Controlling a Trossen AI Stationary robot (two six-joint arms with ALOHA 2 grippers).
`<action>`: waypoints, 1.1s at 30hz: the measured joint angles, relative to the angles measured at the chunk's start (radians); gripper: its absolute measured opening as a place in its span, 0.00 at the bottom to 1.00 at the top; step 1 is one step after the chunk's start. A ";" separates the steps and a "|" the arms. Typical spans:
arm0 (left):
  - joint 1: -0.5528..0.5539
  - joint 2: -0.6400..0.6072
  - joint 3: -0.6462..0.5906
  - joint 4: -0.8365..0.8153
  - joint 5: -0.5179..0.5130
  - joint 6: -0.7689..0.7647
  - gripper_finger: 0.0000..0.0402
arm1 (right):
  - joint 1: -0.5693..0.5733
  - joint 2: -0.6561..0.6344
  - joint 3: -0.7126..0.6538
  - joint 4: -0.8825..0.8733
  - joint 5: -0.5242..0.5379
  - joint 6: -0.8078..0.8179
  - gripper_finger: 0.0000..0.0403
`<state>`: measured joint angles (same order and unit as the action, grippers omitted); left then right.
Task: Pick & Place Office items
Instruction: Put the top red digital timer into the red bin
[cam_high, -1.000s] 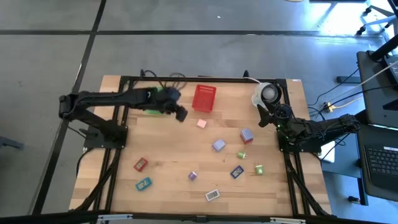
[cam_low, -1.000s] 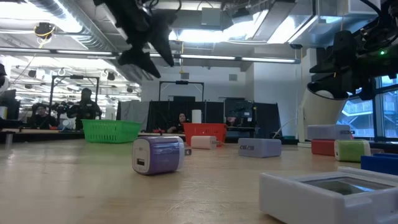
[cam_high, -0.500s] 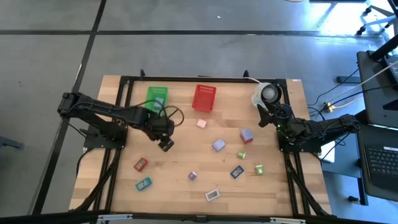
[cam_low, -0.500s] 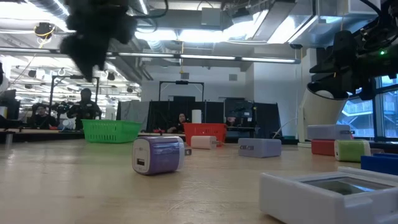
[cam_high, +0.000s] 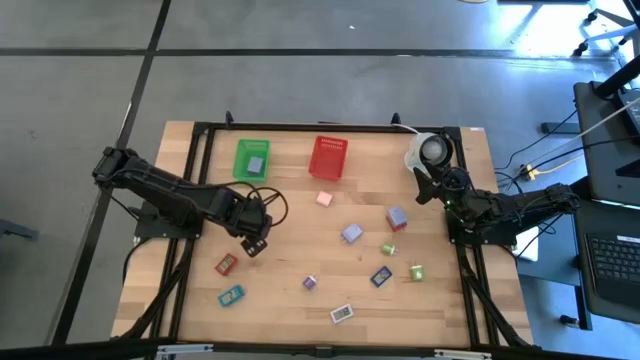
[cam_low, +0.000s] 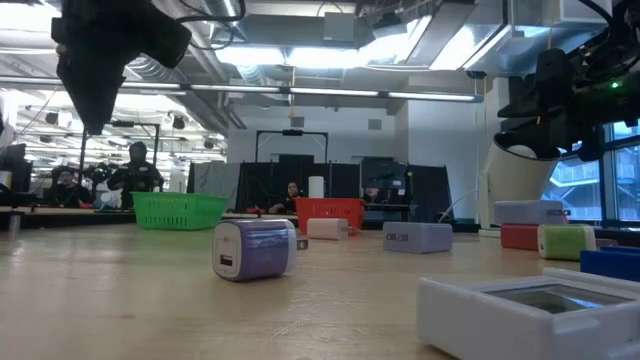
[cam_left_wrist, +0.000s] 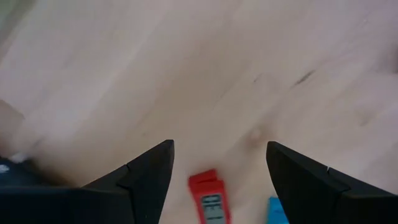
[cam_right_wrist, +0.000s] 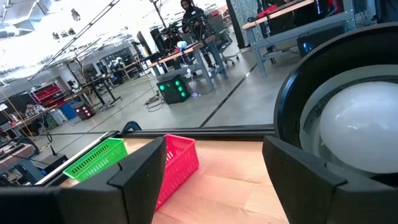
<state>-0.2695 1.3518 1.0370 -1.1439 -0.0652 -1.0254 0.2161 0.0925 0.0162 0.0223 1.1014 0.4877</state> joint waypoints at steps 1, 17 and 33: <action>0.000 0.000 0.000 -0.009 -0.002 0.011 0.63 | 0.000 0.000 0.000 0.000 -0.002 0.000 0.67; 0.008 -0.010 -0.166 0.039 0.025 0.165 0.63 | 0.000 0.000 0.000 0.000 -0.002 0.000 0.67; 0.011 -0.015 -0.230 0.095 0.096 0.074 0.60 | 0.000 0.000 0.000 0.000 -0.002 0.000 0.67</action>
<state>-0.2589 1.3369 0.8066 -1.0492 0.0303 -0.9516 0.2161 0.0925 0.0162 0.0227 1.0992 0.4877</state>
